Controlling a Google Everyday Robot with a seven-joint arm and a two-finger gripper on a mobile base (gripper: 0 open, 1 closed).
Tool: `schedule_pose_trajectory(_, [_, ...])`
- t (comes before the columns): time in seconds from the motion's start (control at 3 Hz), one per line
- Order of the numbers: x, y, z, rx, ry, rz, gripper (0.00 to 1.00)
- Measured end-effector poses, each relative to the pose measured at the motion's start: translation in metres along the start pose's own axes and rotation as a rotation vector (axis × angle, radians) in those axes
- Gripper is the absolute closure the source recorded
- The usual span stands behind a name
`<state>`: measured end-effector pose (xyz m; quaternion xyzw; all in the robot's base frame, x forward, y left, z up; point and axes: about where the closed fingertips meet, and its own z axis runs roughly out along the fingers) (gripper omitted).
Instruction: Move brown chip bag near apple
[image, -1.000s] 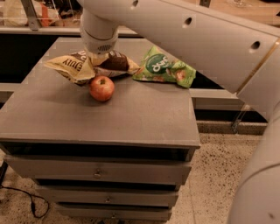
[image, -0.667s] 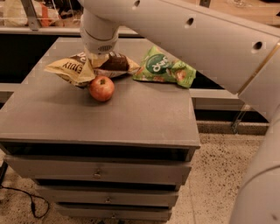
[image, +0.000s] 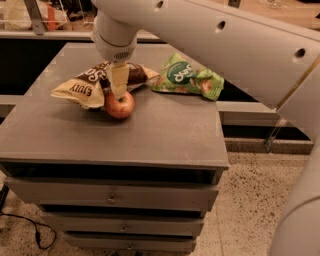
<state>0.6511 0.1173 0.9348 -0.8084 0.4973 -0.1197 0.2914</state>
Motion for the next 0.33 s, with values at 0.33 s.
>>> schedule_pose_trajectory(0.33, [0.0,0.0,0.0,0.0,0.0,0.0,0.0])
